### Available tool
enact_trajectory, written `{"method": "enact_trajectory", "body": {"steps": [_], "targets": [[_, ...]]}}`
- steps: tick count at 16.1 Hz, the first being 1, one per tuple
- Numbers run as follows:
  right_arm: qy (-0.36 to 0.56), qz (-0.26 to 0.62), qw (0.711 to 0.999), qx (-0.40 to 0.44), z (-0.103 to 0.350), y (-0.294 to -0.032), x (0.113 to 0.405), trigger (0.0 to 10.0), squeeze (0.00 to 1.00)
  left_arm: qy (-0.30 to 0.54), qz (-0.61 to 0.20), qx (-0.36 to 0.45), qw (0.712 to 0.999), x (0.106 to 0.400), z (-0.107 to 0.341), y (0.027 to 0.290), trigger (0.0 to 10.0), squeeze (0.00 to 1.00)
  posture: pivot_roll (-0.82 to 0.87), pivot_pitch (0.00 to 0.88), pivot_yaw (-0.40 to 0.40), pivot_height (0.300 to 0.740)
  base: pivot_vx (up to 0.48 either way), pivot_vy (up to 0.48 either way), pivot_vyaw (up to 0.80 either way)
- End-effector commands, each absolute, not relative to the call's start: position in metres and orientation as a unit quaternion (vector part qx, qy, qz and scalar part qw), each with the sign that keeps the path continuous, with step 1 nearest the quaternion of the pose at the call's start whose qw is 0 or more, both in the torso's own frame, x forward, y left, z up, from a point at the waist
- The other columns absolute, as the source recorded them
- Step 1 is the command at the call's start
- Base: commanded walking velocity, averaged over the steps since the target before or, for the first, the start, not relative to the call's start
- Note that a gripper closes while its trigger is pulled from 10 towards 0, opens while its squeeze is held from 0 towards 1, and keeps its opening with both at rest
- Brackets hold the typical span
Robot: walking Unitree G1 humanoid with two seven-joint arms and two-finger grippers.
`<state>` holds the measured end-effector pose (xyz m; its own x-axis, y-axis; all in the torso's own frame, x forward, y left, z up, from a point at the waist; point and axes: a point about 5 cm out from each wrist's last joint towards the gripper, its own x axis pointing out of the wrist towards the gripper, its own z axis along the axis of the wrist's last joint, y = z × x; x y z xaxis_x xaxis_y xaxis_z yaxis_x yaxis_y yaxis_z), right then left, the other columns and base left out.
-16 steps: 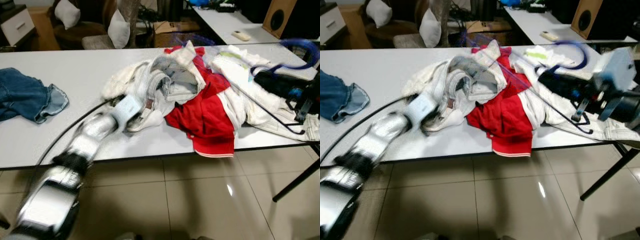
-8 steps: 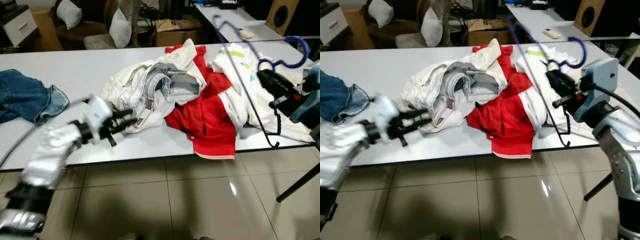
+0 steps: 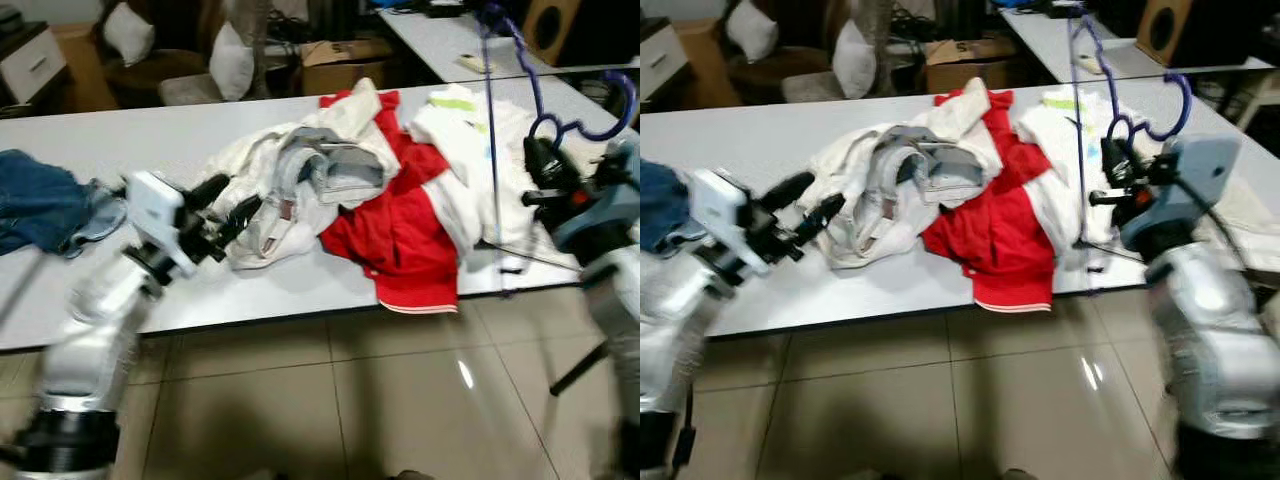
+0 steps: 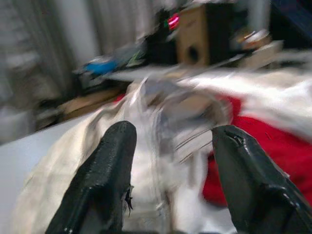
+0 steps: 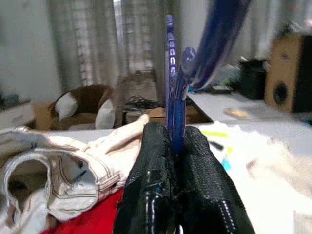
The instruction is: Hang hanger
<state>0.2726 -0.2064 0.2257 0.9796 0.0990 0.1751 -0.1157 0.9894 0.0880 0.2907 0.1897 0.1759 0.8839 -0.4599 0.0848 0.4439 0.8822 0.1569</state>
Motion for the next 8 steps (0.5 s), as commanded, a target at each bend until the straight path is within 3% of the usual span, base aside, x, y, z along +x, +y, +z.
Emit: {"method": "enact_trajectory", "body": {"steps": [1,3,8], "targets": [[-0.074,0.062,0.995,0.037,0.221,-0.194,0.270,10.0,0.00,-0.034,-0.176,0.097,0.979,0.294,0.168,0.196,10.0,0.33,-0.16,0.000,0.078,0.740,0.000,0.000,0.00],[-0.064,0.079,0.994,0.036,0.208,-0.169,0.260,10.0,0.00,-0.023,-0.121,0.099,0.987,0.298,0.159,0.191,10.0,0.32,-0.16,0.000,0.083,0.740,0.000,0.000,0.00],[-0.058,0.084,0.995,0.019,0.198,-0.156,0.262,10.0,0.00,-0.019,-0.061,0.066,0.996,0.305,0.156,0.176,10.0,0.32,-0.14,0.000,0.049,0.740,0.000,0.344,0.00]]}}
